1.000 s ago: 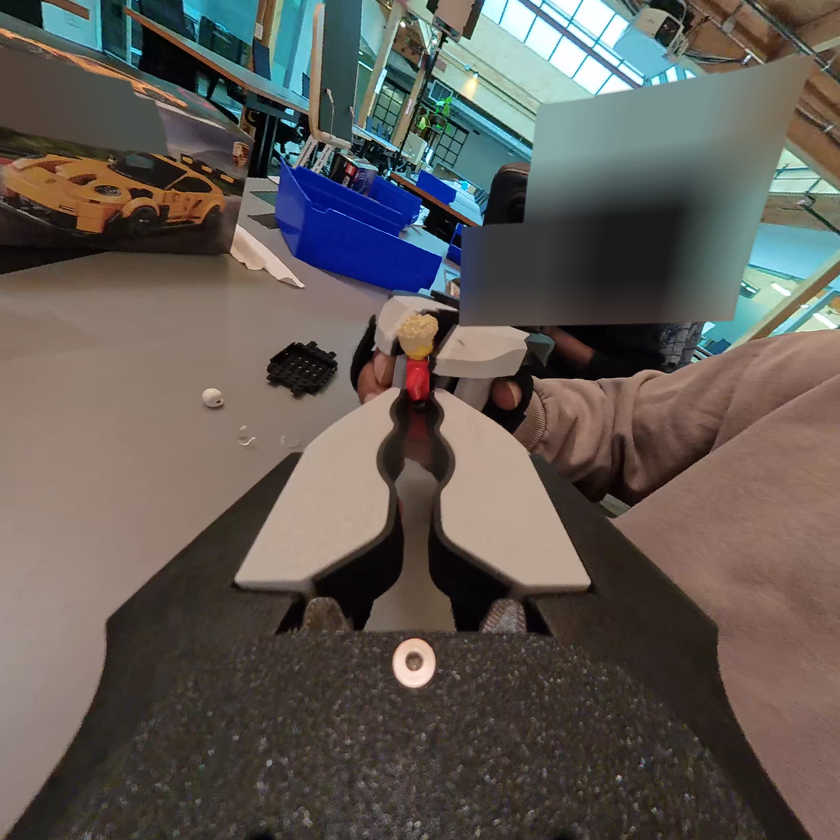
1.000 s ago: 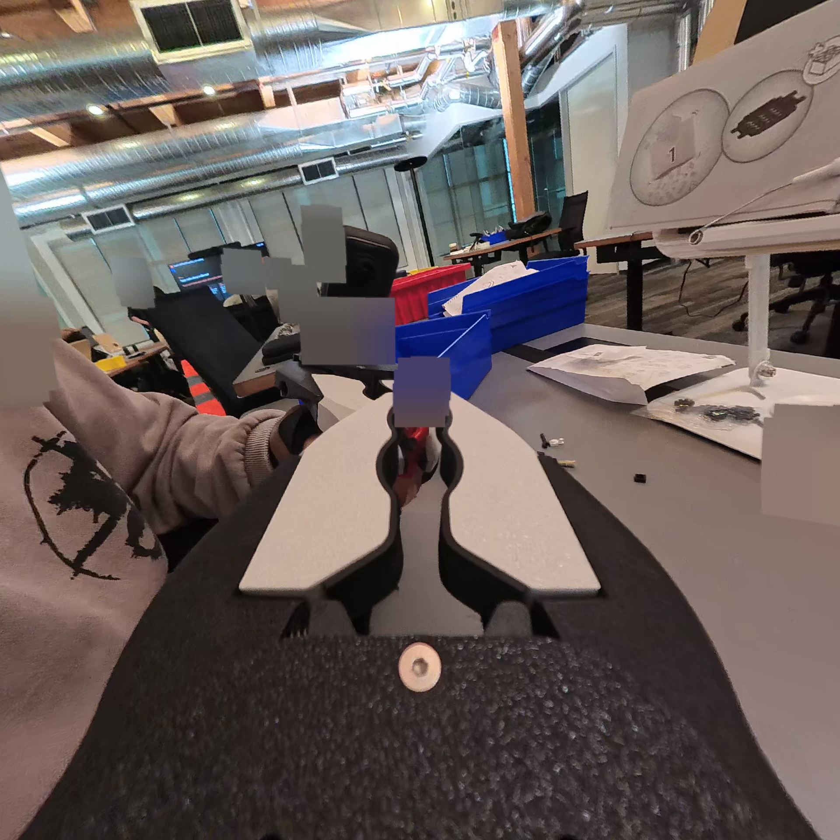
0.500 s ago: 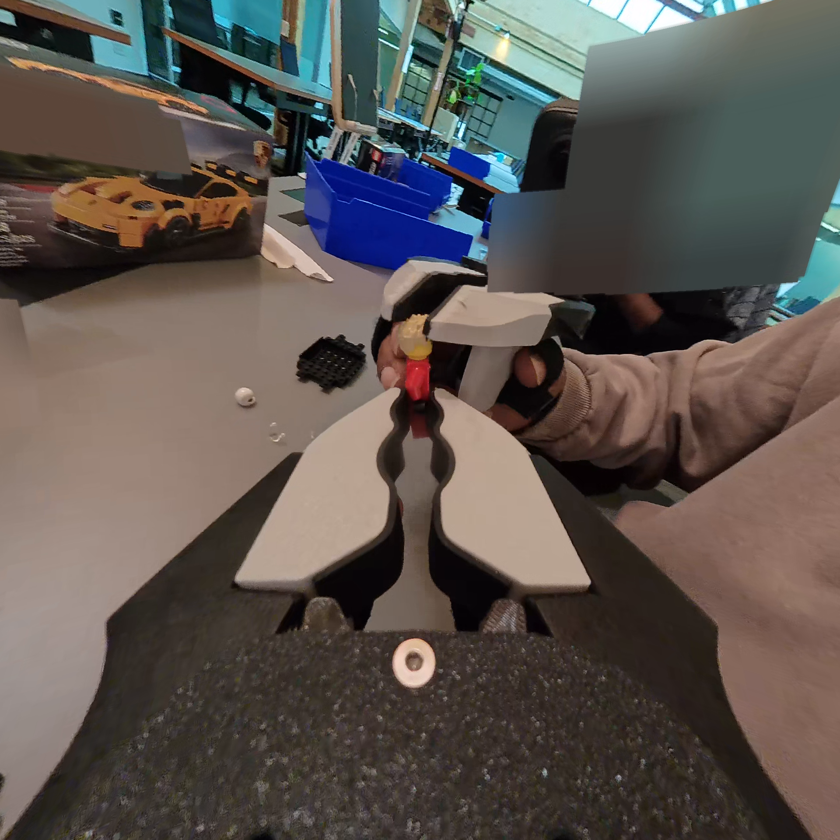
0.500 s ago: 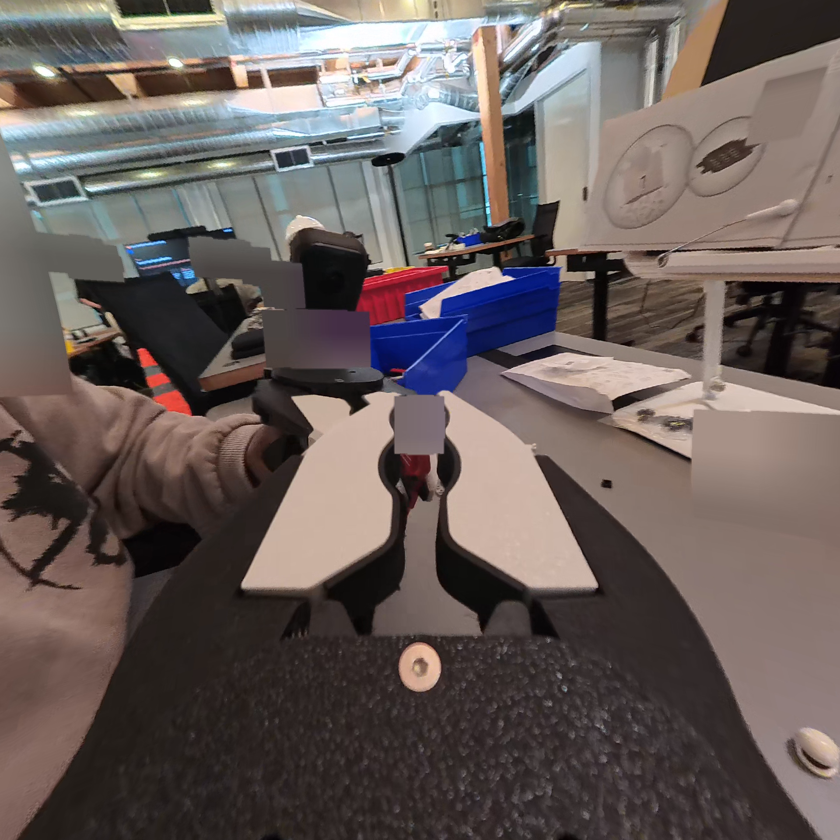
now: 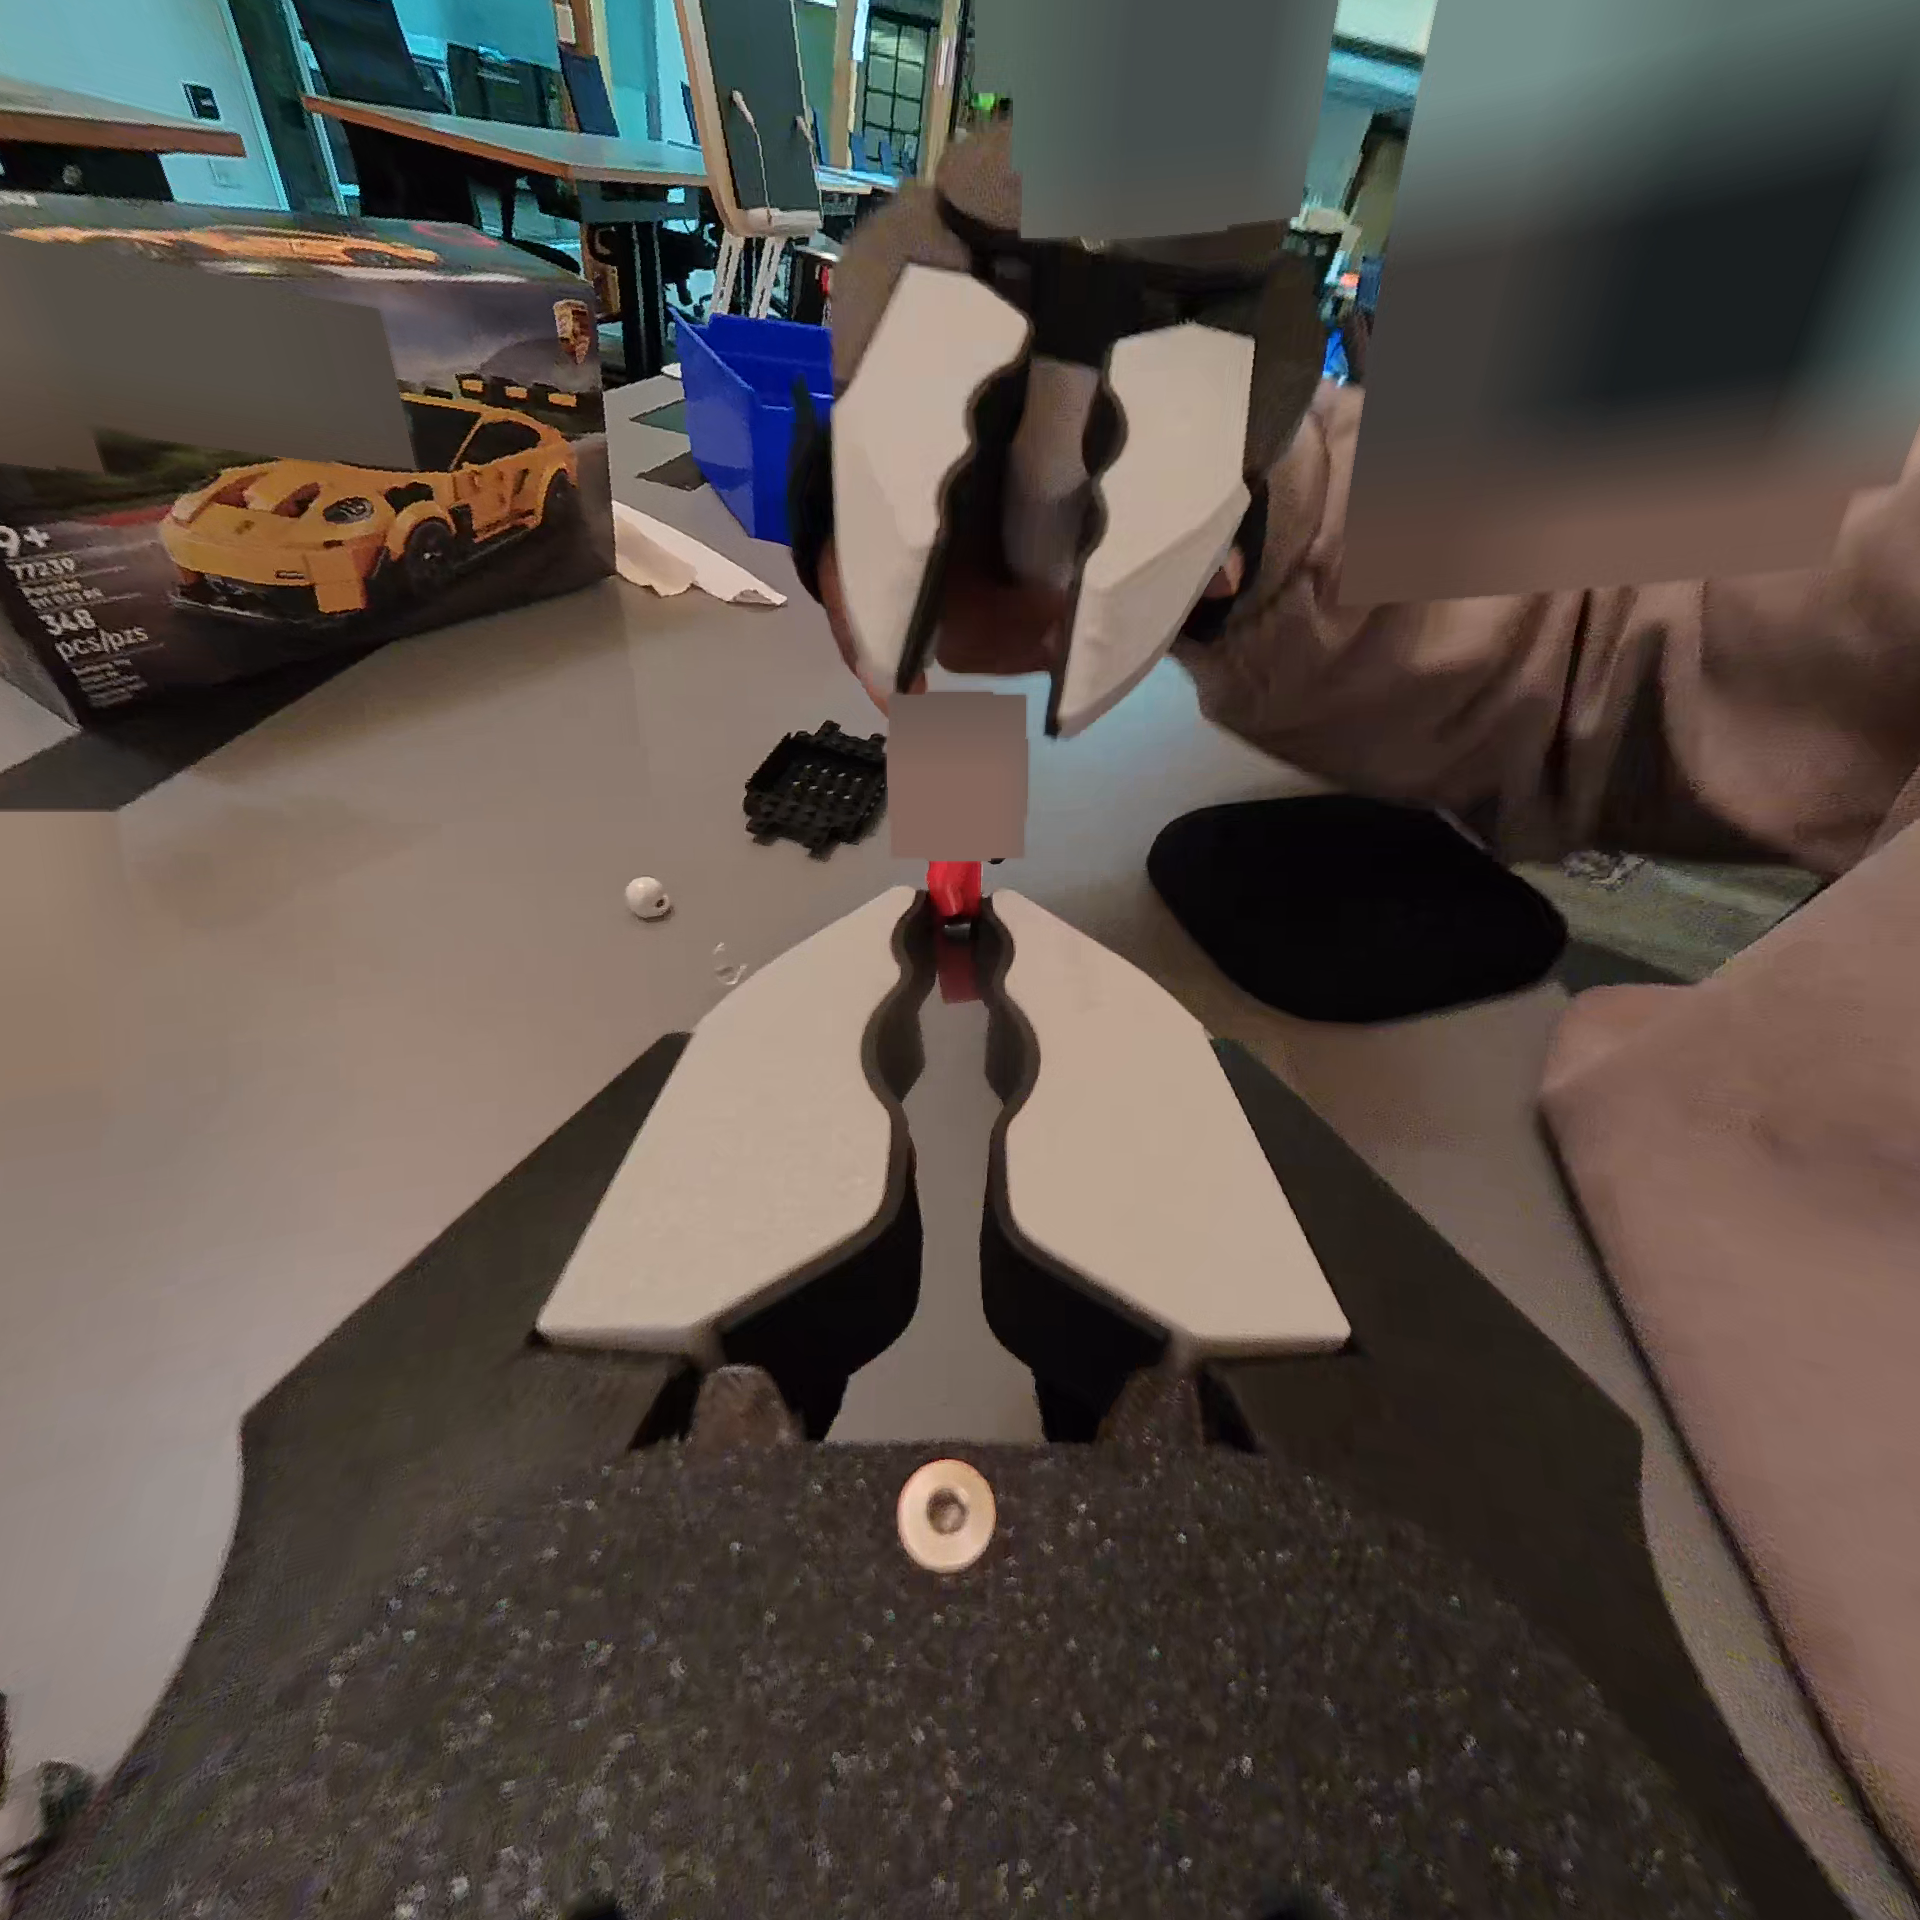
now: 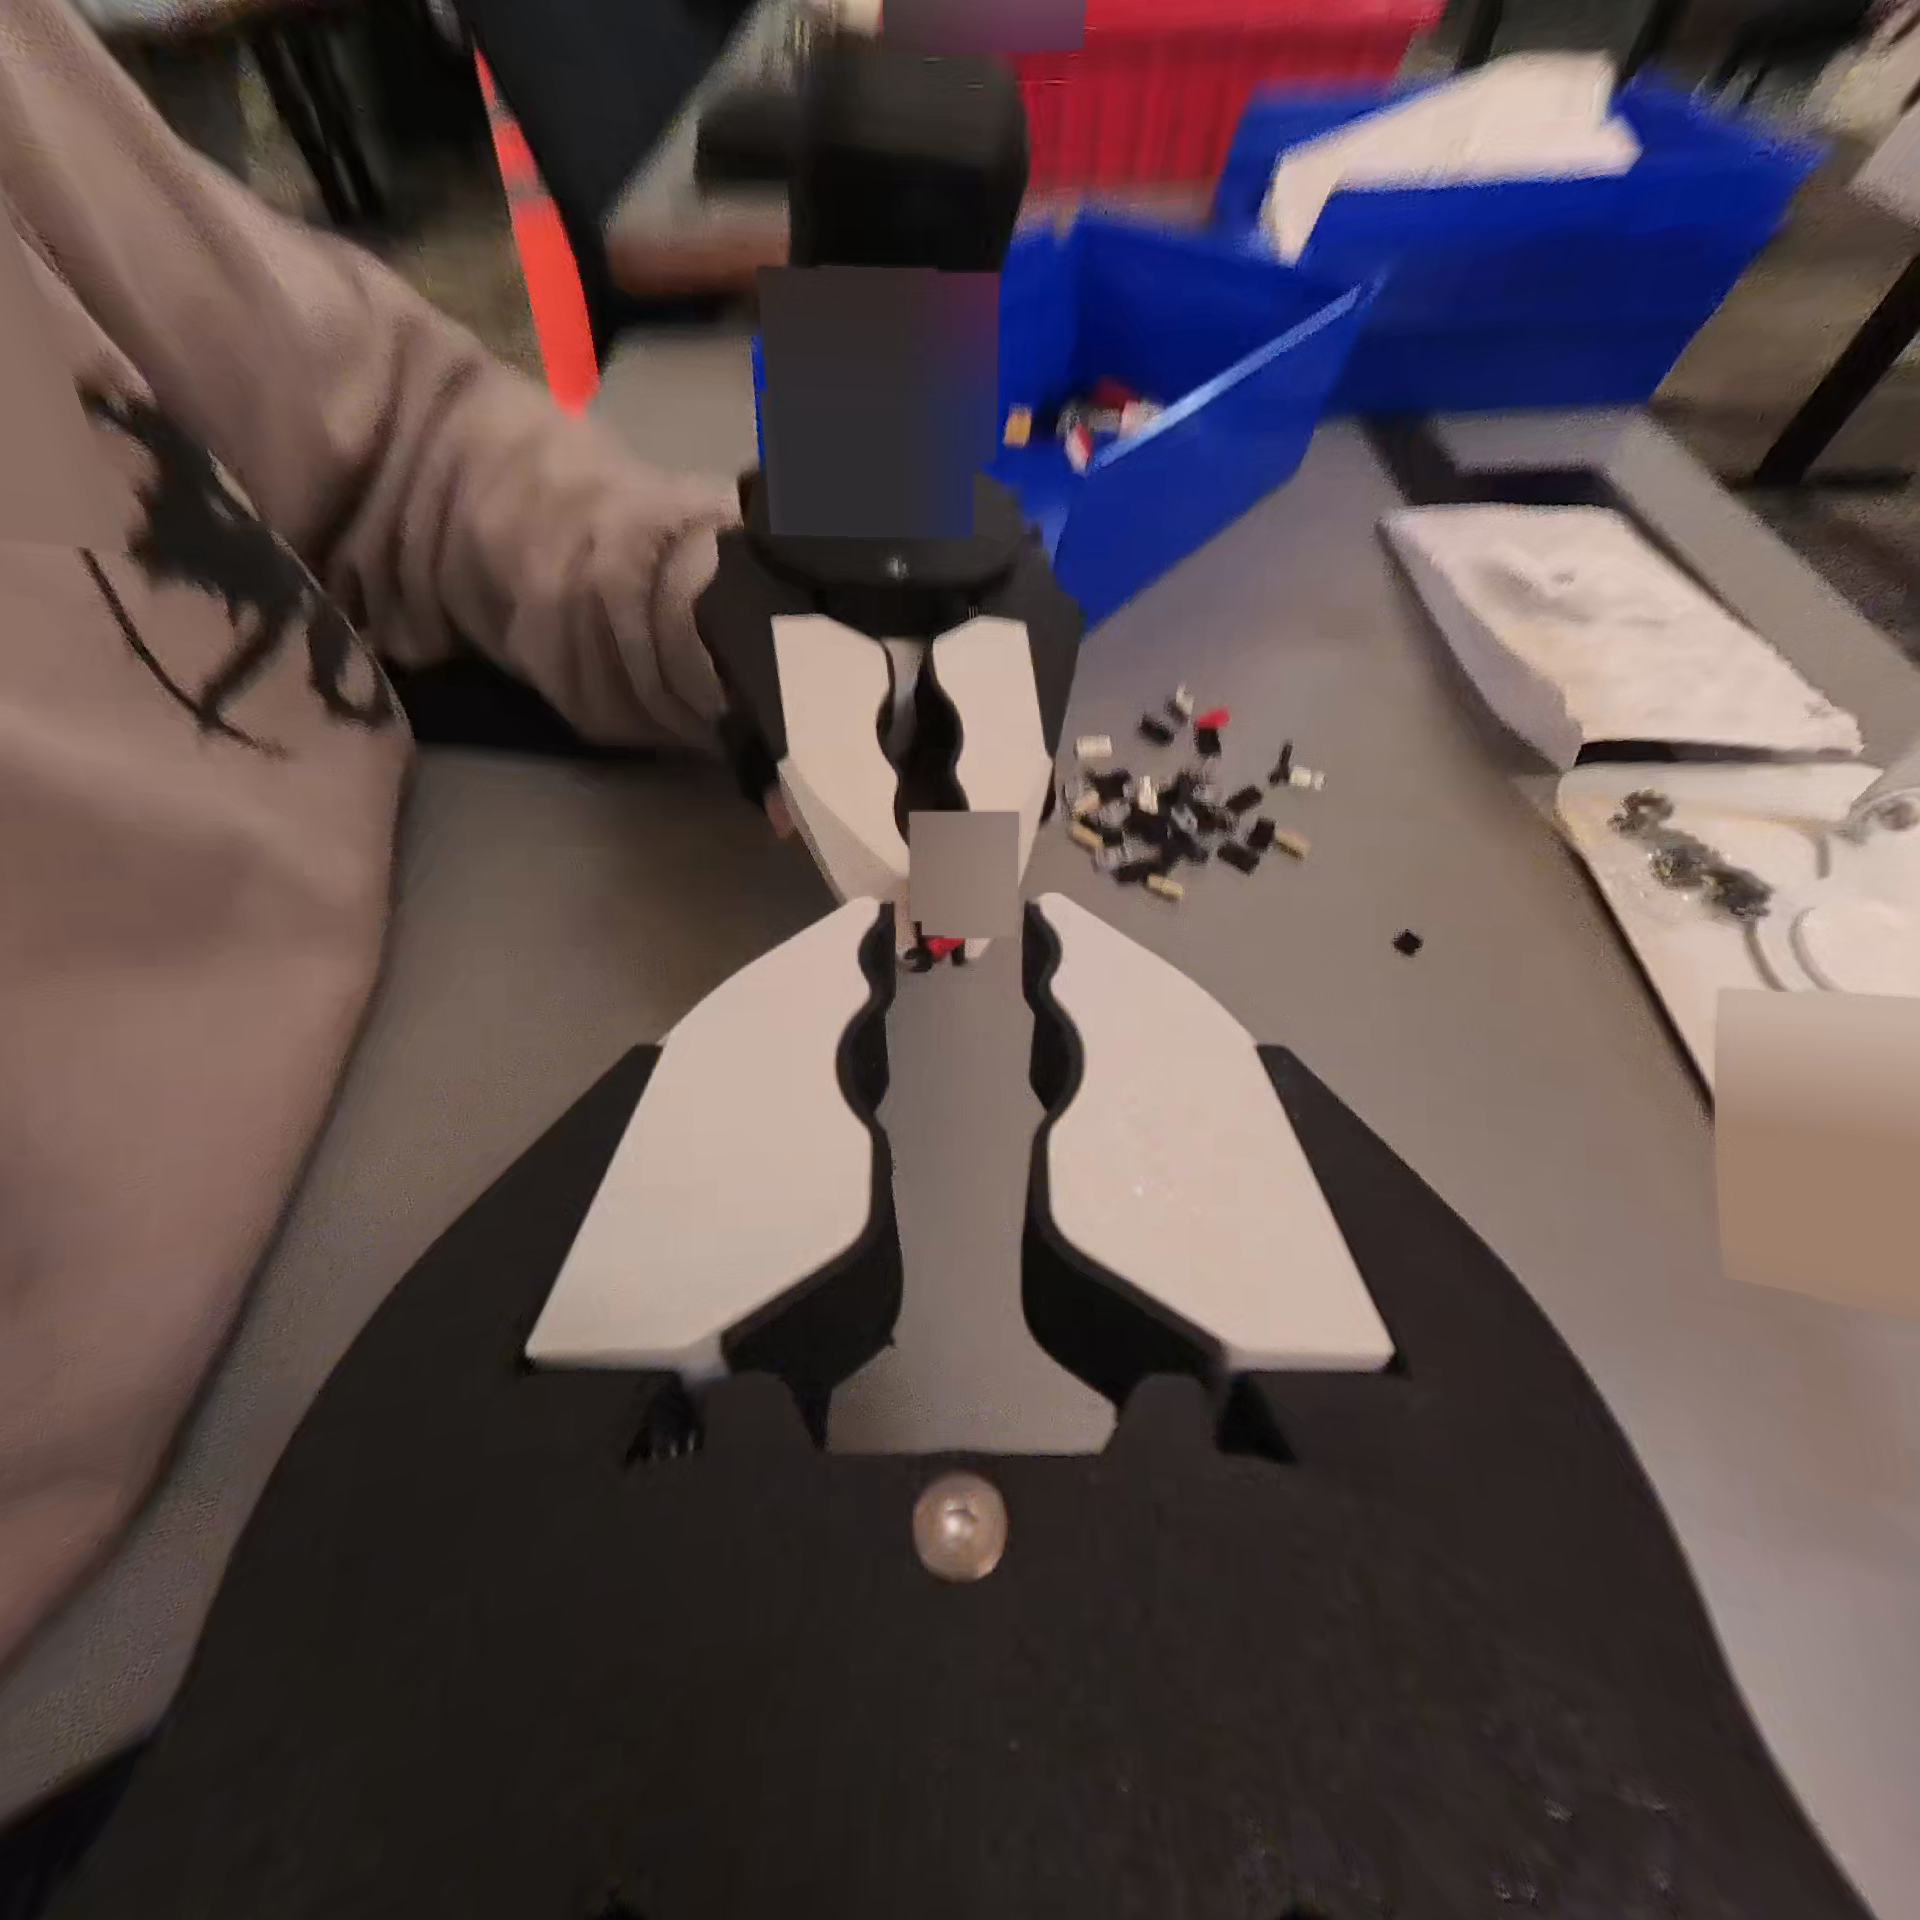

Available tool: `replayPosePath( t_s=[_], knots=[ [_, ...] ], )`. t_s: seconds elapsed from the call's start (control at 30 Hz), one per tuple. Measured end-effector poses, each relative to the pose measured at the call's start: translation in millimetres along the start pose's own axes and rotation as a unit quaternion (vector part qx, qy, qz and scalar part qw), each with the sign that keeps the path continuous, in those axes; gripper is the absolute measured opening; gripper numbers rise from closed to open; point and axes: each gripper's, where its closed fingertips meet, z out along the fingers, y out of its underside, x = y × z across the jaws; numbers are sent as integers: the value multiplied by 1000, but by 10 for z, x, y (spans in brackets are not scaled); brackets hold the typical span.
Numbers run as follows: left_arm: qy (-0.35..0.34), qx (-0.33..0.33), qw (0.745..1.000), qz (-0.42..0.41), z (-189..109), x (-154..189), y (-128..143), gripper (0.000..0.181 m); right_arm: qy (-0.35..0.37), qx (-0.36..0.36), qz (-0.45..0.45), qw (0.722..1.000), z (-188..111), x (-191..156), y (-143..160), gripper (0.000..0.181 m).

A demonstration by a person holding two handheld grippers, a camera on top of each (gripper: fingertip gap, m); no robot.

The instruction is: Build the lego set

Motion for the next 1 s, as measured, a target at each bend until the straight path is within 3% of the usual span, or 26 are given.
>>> replayPosePath(
  t_s=[0.2,0.27,0.63,0.83,1.0],
  knots=[
    [-9,-19,999,35,15,5,56,7,-56,-153,-32,986,190,-44,91,26],
    [-7,-19,999,31,8,19,65,7,-55,-163,-41,984,241,-61,73,14],
    [-29,31,999,-25,-52,-153,-50,13,-49,-217,-7,975,270,121,-8,13],
    [-13,30,999,-42,-123,-192,-3,28,-49,-236,-1,971,333,226,-8,13],
    [-24,27,998,-45,-113,-235,13,10,-51,-231,6,972,348,246,-26,13]
  ],
)
